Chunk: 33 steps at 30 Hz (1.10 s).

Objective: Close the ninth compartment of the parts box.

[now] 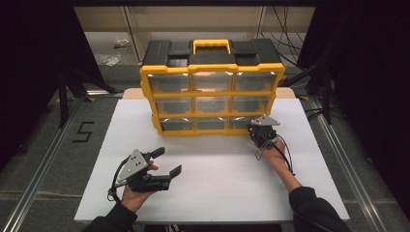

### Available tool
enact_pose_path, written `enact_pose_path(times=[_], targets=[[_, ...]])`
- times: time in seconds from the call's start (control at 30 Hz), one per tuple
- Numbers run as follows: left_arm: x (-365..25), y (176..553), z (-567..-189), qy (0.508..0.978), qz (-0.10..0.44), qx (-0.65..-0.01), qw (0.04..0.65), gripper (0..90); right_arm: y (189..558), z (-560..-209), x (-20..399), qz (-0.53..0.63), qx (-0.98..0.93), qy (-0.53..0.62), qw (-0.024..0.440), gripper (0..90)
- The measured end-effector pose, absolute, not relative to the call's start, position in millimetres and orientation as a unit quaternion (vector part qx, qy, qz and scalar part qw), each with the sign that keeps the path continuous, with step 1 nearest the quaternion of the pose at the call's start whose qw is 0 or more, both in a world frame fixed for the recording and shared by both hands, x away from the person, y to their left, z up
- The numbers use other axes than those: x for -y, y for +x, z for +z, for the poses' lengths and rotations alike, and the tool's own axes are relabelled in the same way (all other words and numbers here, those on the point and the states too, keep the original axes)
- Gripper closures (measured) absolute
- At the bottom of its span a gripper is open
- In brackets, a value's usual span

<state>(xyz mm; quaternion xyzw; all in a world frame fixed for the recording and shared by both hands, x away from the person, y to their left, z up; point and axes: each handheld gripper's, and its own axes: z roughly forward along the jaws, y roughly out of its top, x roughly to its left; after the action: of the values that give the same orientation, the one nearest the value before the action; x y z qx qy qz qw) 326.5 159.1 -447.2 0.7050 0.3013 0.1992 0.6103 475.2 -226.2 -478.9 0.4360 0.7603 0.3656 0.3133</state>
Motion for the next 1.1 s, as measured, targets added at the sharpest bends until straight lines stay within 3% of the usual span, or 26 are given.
enact_pose_path(times=[0.23,0.53,1.1], targets=[[-159,326,-447,0.705,0.199,-0.301,0.611,14.7,469,-475,224,0.376,-0.762,0.431,0.304,88.5],[-158,326,-447,0.706,0.198,-0.3,0.61,14.6,459,-465,222,0.411,-0.758,0.426,0.276,78.7],[-159,326,-447,0.705,0.199,-0.3,0.611,14.7,433,-446,208,0.459,-0.752,0.395,0.259,45.8]])
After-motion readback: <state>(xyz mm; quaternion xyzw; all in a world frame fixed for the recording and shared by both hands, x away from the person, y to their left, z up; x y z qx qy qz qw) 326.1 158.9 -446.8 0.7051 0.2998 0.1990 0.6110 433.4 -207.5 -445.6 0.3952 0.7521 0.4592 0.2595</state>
